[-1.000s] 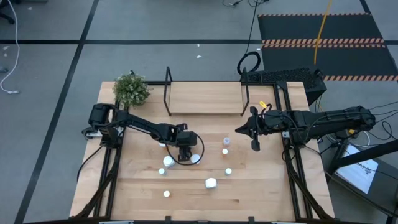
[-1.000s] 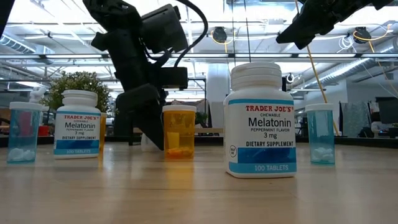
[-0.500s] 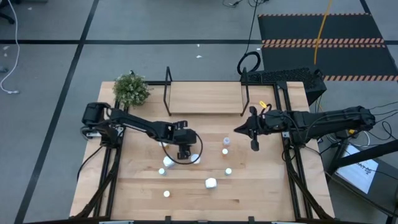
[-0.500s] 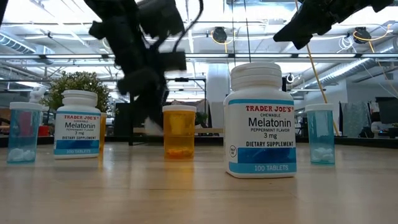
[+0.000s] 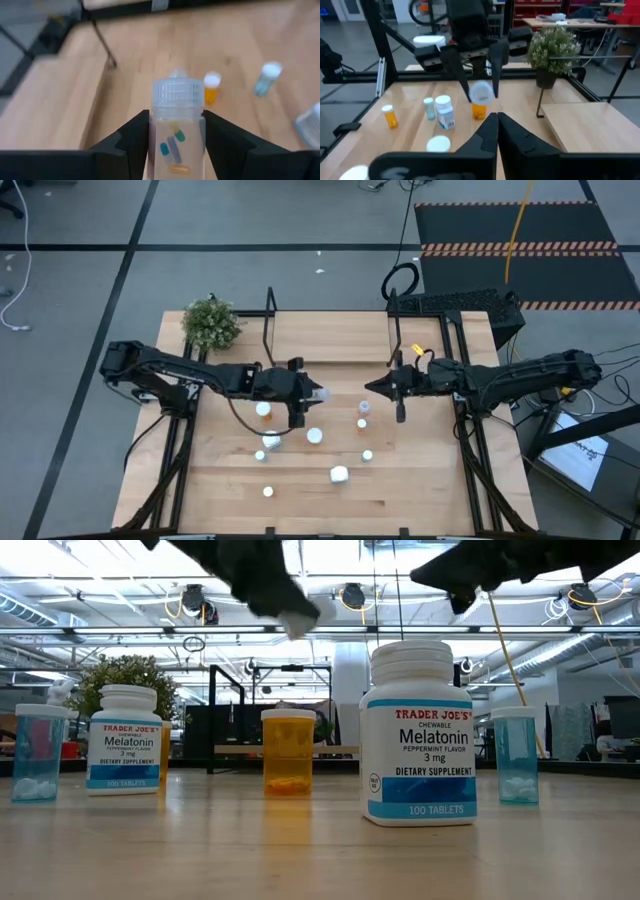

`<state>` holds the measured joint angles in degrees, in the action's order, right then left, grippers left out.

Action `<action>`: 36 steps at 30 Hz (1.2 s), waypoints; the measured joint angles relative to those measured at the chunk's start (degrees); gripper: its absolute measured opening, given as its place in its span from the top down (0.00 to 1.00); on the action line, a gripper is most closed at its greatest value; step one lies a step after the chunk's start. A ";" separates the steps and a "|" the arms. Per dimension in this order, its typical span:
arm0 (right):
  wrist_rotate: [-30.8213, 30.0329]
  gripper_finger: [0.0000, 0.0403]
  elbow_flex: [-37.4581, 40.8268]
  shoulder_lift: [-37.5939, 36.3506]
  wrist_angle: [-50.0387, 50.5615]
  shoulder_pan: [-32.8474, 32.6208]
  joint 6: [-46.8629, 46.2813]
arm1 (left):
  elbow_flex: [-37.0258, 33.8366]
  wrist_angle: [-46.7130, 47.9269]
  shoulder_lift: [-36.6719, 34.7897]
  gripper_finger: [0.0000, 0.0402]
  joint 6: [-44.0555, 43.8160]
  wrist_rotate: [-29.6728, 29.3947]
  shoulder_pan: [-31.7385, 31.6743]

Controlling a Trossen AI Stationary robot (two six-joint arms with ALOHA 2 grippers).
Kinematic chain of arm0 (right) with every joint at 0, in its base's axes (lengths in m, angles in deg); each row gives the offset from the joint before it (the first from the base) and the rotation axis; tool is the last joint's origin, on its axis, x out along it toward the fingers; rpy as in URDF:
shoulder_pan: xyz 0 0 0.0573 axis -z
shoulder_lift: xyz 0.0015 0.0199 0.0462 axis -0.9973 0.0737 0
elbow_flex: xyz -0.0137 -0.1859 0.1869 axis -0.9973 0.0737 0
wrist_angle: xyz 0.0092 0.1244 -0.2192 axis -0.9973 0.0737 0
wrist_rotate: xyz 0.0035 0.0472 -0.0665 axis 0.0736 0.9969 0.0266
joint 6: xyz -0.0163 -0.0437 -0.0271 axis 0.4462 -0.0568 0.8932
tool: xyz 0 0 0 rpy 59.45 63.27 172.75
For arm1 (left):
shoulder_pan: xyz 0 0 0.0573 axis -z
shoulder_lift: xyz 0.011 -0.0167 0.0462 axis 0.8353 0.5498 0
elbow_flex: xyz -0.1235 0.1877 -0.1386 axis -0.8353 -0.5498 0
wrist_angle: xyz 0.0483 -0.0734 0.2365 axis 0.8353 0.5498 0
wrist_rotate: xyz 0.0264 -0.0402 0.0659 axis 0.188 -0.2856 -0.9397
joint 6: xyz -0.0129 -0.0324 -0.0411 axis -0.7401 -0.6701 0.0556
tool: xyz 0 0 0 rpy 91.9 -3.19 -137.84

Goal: Pick and place medicine bottles onto shelf by color
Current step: Put the left transparent pill bottle on the shelf

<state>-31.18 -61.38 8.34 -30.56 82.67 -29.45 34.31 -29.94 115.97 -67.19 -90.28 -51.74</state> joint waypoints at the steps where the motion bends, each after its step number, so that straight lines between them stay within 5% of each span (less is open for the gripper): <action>1: 0.01 1.00 0.00 0.88 -1.28 -0.01 0.00 | -0.04 -1.10 -0.62 0.58 1.04 0.01 0.28; 14: 0.22 0.97 0.00 16.43 -23.97 -2.53 2.29 | 0.00 -29.78 -1.27 0.58 6.96 3.45 0.96; 20: 0.12 0.83 0.00 17.92 -32.09 -5.95 5.72 | 0.04 -36.02 0.79 0.57 6.74 9.23 1.47; 29: -0.31 0.57 0.00 17.92 -34.78 -8.27 9.44 | -0.02 -49.76 8.20 0.57 6.98 9.82 2.37; 36: -0.24 0.50 0.00 17.92 -34.96 -8.27 9.02 | -0.04 -57.33 12.60 0.57 6.92 9.82 2.16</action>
<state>-31.42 -61.38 26.26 -65.52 74.40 -20.42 34.27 -87.28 128.57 -60.27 -80.45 -49.59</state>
